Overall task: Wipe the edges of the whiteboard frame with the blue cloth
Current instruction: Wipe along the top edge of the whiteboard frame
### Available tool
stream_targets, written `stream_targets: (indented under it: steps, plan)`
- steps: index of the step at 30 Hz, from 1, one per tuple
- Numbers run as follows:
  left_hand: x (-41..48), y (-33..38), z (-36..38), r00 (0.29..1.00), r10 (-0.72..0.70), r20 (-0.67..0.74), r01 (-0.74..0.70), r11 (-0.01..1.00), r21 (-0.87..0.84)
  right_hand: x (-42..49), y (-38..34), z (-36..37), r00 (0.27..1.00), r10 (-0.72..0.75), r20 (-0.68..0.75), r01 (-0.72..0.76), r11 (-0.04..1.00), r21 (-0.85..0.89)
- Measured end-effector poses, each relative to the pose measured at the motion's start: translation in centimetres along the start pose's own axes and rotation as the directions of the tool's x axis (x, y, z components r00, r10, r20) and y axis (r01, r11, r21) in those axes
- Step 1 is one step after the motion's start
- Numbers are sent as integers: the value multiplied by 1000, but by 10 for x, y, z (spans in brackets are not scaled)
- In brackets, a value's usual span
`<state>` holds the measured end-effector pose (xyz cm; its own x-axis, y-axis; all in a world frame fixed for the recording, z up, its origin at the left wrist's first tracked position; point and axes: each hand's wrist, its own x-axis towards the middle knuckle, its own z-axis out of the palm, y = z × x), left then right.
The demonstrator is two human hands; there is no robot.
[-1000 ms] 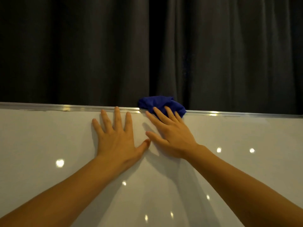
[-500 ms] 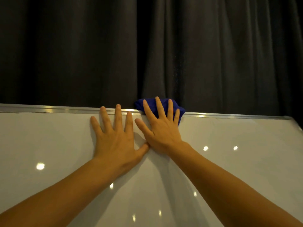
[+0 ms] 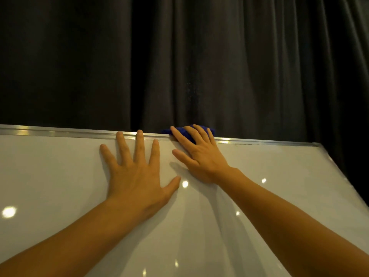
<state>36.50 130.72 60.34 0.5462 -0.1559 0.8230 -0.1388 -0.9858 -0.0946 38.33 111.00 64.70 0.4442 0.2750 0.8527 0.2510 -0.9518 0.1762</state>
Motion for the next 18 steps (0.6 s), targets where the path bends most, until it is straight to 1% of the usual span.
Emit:
stream_targets:
  steps: [3, 5, 8, 9, 11, 13, 15, 16, 17, 18]
  plan:
    - [1, 30, 5, 1000, 9, 20, -9, 1000, 12, -21, 59, -10, 997, 74, -17, -75, 996, -39]
    - [5, 59, 10, 1000, -13, 29, 12, 1000, 20, -32, 82, -9, 996, 90, -21, -90, 996, -18]
    - [19, 112, 14, 998, -43, 34, 42, 999, 35, -30, 92, 0, 1000, -17, -10, 17, 997, 77]
    - [22, 133, 15, 998, -42, 42, 41, 999, 36, -29, 100, 2, 998, -61, -7, 62, 996, 69]
    - [28, 178, 18, 997, -40, 61, 38, 998, 41, -35, 142, -3, 994, -106, -10, 106, 994, 30]
    - [35, 214, 24, 995, -68, 73, 64, 997, 48, -47, 206, -13, 998, -66, -16, 66, 998, 19]
    - [40, 240, 28, 992, -91, 83, 88, 995, 38, -66, 268, -22, 998, 59, 15, -59, 997, 39]
    - [42, 250, 31, 992, -101, 81, 99, 995, 28, -73, 289, -26, 994, 108, 28, -109, 993, 49]
    - [46, 263, 33, 990, -115, 79, 113, 993, 21, -78, 303, -27, 992, 126, 30, -128, 990, 65]
    - [50, 275, 34, 989, -124, 79, 124, 992, 15, -78, 305, -25, 994, 107, 26, -109, 991, 81]
